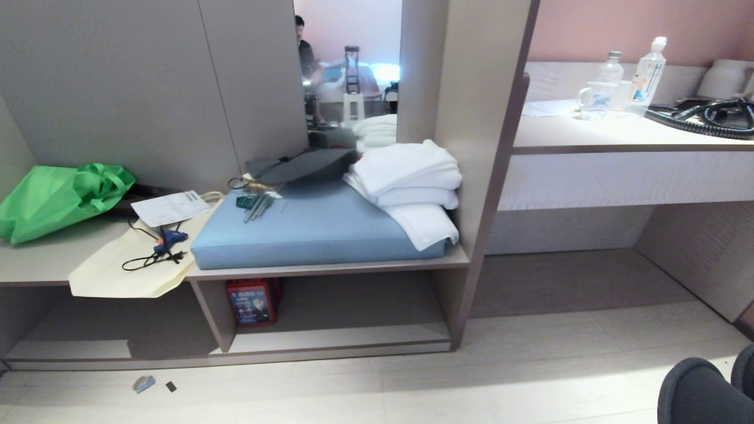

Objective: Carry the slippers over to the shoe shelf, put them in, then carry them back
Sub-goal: Place the slippers on the floor

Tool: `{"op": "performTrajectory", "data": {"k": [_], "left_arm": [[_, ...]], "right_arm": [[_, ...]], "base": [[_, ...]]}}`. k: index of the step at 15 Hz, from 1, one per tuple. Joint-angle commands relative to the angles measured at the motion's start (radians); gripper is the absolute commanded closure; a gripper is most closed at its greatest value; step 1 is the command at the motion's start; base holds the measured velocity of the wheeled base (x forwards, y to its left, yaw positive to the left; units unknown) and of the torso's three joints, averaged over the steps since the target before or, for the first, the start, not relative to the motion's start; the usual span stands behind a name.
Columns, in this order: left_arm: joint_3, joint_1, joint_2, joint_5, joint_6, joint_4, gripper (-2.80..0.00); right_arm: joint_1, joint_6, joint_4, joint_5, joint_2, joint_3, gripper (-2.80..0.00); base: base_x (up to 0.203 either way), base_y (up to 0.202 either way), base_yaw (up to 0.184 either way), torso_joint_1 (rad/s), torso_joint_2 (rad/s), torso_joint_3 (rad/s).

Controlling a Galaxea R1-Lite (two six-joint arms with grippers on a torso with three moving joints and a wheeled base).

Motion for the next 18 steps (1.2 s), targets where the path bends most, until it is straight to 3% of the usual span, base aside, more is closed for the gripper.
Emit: {"op": "performTrajectory", "data": {"k": [1, 18], "left_arm": [[0.0, 0.0, 0.001, 0.0, 0.0, 0.0, 0.0], [0.0, 0.0, 0.001, 0.0, 0.0, 0.0, 0.0]], "right_arm": [[0.0, -0.001, 0.0, 0.001, 0.001, 0.0, 0.0], [0.0, -0.001, 0.0, 0.001, 0.001, 0.001, 0.0]], "base": [[0.0, -0.195, 0.0, 0.002, 0.0, 0.002], [0.0, -0.197, 0.001, 0.003, 0.0, 0.004]]}}
